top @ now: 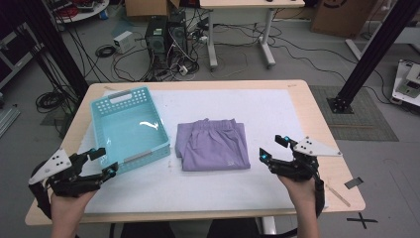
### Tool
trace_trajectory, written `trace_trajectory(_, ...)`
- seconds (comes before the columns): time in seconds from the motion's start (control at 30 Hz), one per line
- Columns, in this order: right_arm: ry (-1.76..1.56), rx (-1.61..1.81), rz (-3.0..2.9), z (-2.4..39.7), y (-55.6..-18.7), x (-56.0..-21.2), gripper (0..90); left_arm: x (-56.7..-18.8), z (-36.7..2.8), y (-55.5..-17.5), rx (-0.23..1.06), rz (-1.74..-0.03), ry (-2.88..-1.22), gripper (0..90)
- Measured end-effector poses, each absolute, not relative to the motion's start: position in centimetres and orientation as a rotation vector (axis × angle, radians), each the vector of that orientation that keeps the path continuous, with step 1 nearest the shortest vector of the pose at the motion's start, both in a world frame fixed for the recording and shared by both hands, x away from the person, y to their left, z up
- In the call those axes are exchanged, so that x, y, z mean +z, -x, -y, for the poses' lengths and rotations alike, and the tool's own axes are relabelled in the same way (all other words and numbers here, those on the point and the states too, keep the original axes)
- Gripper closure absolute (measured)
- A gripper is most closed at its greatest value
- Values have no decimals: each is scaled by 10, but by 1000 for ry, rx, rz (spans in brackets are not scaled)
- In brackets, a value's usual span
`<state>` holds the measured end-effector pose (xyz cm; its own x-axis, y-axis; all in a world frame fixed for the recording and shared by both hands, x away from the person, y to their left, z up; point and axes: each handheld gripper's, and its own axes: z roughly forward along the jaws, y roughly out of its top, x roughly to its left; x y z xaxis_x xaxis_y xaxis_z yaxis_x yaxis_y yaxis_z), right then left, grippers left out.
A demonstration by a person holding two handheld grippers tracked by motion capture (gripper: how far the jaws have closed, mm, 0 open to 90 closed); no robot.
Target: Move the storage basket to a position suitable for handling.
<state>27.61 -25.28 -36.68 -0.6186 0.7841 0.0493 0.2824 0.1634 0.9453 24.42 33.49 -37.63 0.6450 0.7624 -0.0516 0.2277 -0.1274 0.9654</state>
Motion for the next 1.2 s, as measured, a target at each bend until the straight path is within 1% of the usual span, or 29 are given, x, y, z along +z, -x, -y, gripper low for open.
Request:
trace_trajectory(0.3,-1005,1469,-1974,255,-274,-364,273,-387,-360,-263,594,-1008,-1647,301)
trace_trajectory(0.37,-1002,1470,-1973,256,-274,-365,273,-390,-363,-265,614,-1072,-1643,304)
trace_trajectory(0.53,-1014,1471,-1974,257,-275,-366,274,-399,-369,-268,593,-1118,-1627,305)
trace_trajectory(0.57,-1014,1471,-1974,257,-275,-366,274,-399,-369,-268,593,-1118,-1627,305)
trace_trajectory(0.6,-1012,1470,-1972,257,-275,-366,274,-401,-371,-267,572,-1109,-1621,305)
trace_trajectory(0.63,-1010,1473,-1968,257,-274,-365,274,-407,-376,-263,528,-1064,-1592,305)
trace_trajectory(0.67,-1010,1473,-1968,257,-274,-365,274,-407,-376,-263,528,-1064,-1592,305)
trace_trajectory(0.73,-1010,1472,-1967,258,-274,-365,273,-415,-382,-255,480,-964,-1584,304)
trace_trajectory(0.77,-1013,1473,-1969,259,-274,-365,273,-415,-382,-255,480,-964,-1584,304)
trace_trajectory(0.8,-1014,1476,-1968,259,-274,-365,274,-421,-384,-250,451,-916,-1610,304)
trace_trajectory(0.9,-1007,1476,-1970,258,-274,-366,274,-427,-385,-248,459,-924,-1652,304)
trace_trajectory(1.03,-1002,1472,-1975,256,-274,-365,273,-431,-382,-252,438,-936,-1697,303)
trace_trajectory(1.1,-999,1471,-1981,254,-275,-366,274,-435,-376,-259,428,-958,-1751,304)
trace_trajectory(1.2,-991,1467,-1989,252,-275,-366,273,-436,-372,-263,428,-957,-1761,300)
